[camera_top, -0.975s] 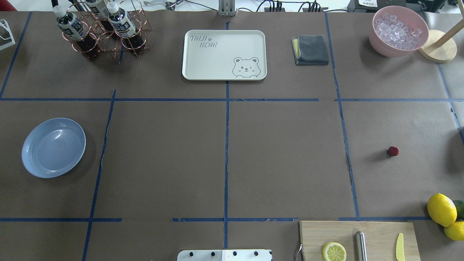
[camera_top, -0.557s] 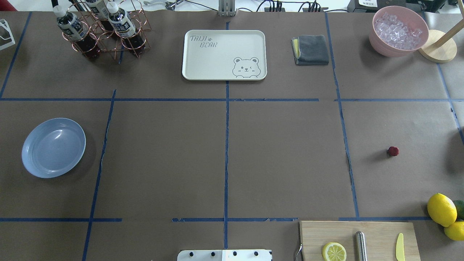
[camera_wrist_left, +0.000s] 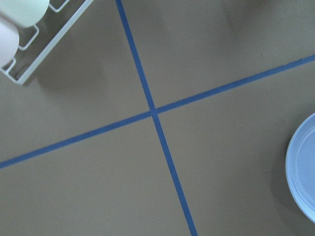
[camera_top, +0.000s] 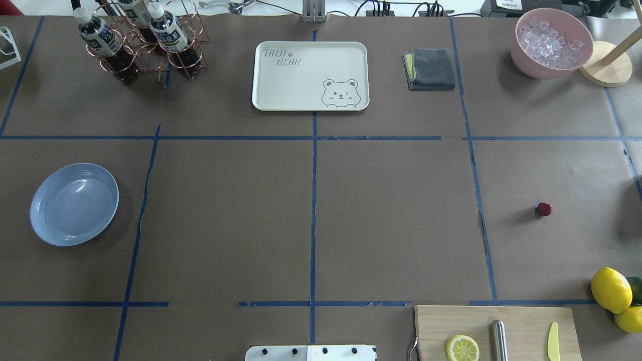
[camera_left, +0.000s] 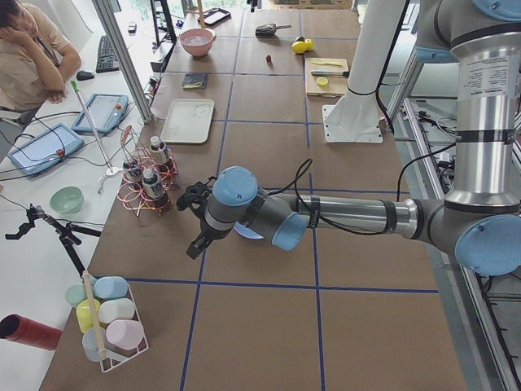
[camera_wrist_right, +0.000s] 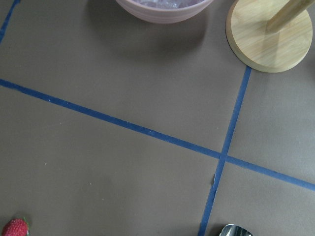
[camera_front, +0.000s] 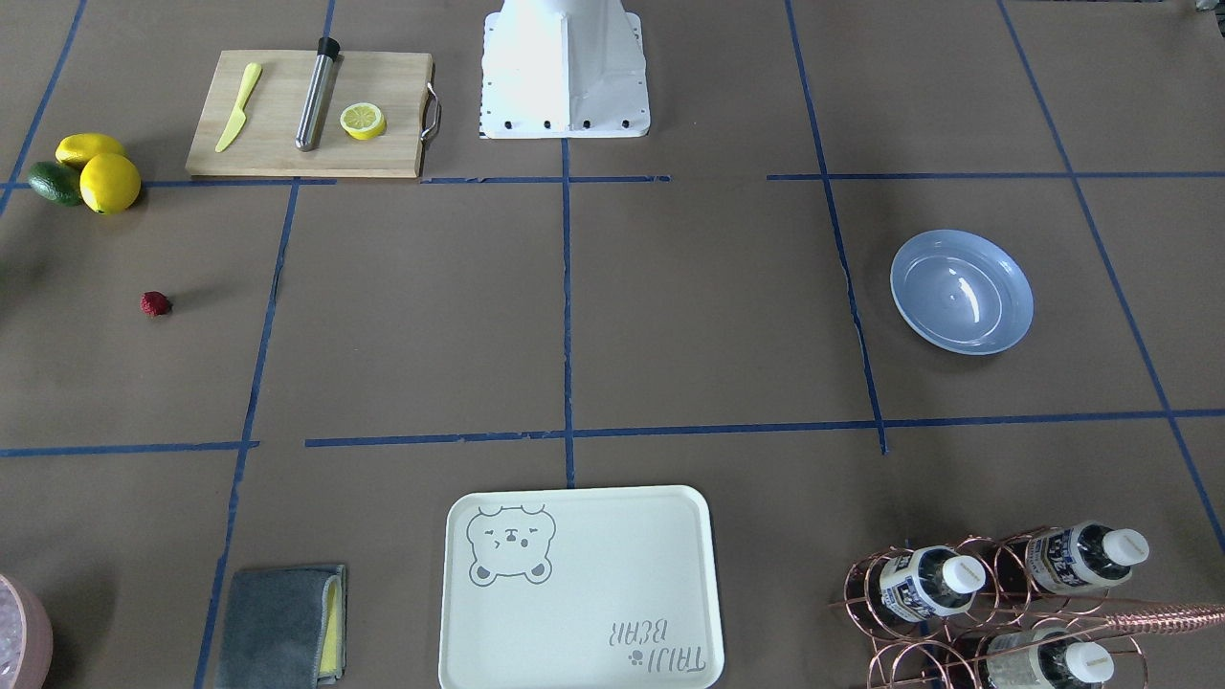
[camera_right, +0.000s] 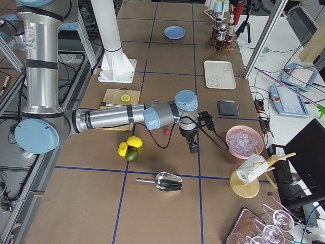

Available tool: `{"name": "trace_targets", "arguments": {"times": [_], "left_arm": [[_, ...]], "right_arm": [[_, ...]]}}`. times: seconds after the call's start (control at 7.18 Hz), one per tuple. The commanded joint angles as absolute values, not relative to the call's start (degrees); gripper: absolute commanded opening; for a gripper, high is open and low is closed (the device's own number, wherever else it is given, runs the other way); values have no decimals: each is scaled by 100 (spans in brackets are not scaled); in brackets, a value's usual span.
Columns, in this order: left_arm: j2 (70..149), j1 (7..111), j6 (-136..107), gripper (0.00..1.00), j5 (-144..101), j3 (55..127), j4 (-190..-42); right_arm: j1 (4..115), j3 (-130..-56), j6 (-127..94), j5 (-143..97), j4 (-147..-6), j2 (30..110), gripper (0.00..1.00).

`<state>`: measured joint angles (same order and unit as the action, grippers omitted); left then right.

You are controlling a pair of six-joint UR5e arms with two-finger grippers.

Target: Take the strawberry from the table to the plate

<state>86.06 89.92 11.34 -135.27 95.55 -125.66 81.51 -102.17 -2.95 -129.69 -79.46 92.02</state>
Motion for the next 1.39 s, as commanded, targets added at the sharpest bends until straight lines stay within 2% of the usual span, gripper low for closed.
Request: {"name": "trace_targets", "arguments": {"times": [0.0,0.56,0.84,1.25], "left_arm": [[8622,8939,516,100,-13587,9099,-13674],[8526,7457,-2478,100,-13100,8693,-14682],[8429,6727,-4263,61,-12938,8229,-15780],[8385,5997,-5088,59,-12615,7788,-16689]], "right_arm": [[8156,-10152,-501,-12973,-7788,9149,100],[8156,-10134,-536,-13052,-7796,9141,100],[8156,-10134,-536,-13060,-7787,9149,100],[8156,-10134,-536,-13052,-7787,9149,100]]}}
